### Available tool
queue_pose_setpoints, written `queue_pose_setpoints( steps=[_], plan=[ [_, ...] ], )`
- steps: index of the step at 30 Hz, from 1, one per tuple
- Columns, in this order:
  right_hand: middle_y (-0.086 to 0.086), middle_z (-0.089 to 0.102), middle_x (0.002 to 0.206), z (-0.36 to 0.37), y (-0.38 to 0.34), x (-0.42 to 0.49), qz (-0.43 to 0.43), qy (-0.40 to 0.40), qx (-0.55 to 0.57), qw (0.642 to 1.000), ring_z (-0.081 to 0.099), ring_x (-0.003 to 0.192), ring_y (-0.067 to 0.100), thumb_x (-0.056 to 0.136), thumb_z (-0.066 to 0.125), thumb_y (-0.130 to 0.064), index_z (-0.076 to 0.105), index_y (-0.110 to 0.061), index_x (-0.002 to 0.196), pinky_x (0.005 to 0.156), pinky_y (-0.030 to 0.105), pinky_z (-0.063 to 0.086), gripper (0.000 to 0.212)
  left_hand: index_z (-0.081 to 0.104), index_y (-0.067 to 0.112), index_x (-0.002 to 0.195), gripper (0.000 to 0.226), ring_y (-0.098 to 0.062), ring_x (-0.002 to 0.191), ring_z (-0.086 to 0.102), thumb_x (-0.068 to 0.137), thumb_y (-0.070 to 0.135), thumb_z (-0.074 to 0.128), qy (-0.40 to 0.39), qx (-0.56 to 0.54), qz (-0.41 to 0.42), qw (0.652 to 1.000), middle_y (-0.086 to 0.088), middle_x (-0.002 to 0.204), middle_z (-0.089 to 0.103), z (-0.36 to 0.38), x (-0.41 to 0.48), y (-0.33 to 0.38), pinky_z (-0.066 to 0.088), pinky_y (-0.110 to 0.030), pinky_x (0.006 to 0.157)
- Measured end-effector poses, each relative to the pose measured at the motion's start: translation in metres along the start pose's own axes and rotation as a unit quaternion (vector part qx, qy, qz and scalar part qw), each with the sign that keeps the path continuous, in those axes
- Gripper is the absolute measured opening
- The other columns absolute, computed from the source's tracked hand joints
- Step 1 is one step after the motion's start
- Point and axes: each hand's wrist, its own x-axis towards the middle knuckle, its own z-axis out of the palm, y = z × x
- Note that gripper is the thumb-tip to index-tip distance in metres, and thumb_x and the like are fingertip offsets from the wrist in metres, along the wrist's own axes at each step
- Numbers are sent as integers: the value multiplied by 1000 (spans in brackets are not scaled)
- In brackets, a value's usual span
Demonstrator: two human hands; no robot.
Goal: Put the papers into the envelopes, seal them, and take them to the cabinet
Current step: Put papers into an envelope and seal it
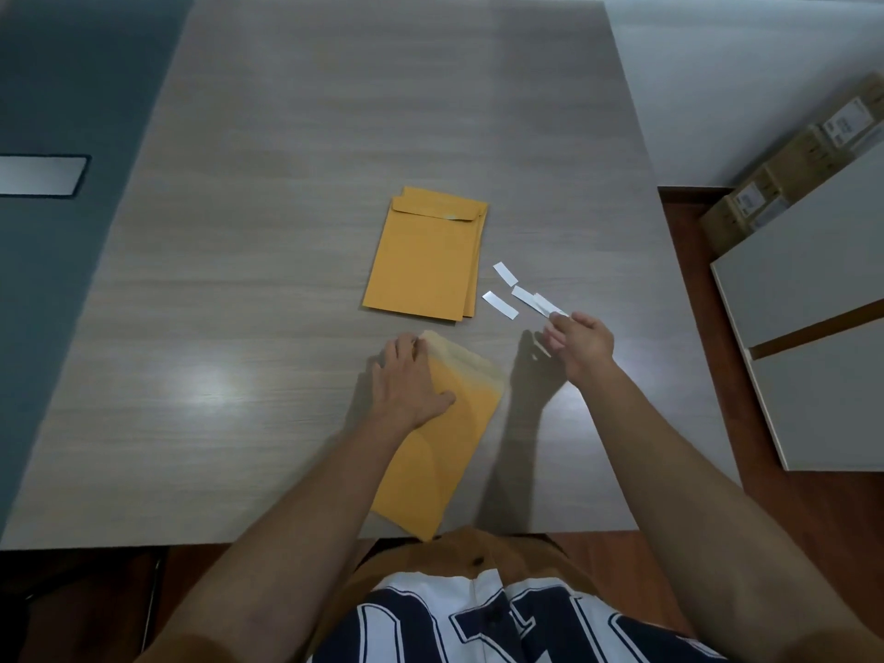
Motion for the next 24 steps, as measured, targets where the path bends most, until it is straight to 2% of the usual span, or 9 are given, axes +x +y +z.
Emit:
queue_pose_setpoints(
  steps=[1,3,5,7,10,13,16,20,24],
  plan=[
    [16,59,100,-1,3,-2,-9,14,-23,1000,63,78,27,80,72,5,47,-4,121,72,33,59,48,29,11,145,94,-28,127,30,74,63,62,-2,-13,-6,1000,-6,142,28,0,0,-2,37,-41,101],
    [12,56,116,-5,13,-7,-62,50,-164,983,63,83,25,78,75,-2,50,-10,127,64,24,54,56,29,5,143,94,-29,127,30,76,59,65,-10,-43,-17,999,-9,142,25,4,-2,-4,37,-36,104],
    [9,52,129,-9,26,-16,-143,43,-315,937,61,107,22,77,80,-12,52,-13,131,76,21,51,61,34,3,139,88,-27,125,32,77,53,70,-3,-71,-31,997,-8,139,25,6,-7,-6,42,-34,99],
    [8,48,138,-9,41,-23,-186,-33,-397,898,55,122,21,75,84,-21,50,-15,136,94,28,48,70,40,4,133,80,-25,122,35,77,51,73,11,-85,-37,996,-7,136,26,8,-14,-9,45,-33,95],
    [5,41,147,-9,60,-36,-228,-142,-522,809,45,131,25,67,89,-34,38,-20,147,106,41,43,95,42,3,133,82,-23,121,39,76,53,76,21,-84,-32,996,-7,134,29,8,-21,-14,45,-33,98],
    [0,33,154,-8,69,-44,-290,-192,-620,703,36,134,28,66,88,-36,29,-23,152,109,40,37,106,43,6,133,91,-22,119,41,68,55,82,14,-70,-24,997,-6,131,33,7,-26,-20,45,-33,98],
    [-5,31,154,-4,73,-52,-312,-205,-683,628,35,130,27,67,87,-35,22,-30,153,103,38,41,108,38,12,136,102,-22,123,39,58,55,88,14,-52,-5,999,-4,135,35,4,-30,-25,41,-33,100],
    [0,38,139,3,73,-57,-333,-200,-710,588,38,123,22,63,88,-36,29,-32,147,100,35,44,103,20,20,151,116,-23,133,35,61,52,86,18,-26,51,998,0,149,33,5,-34,-27,37,-36,105],
    [1,43,120,0,76,-66,-399,-180,-708,555,42,112,19,65,86,-39,51,-25,133,92,31,45,77,38,25,140,91,-20,121,42,66,58,80,59,23,80,995,1,134,45,9,-40,-29,40,-33,96]
  ],
)
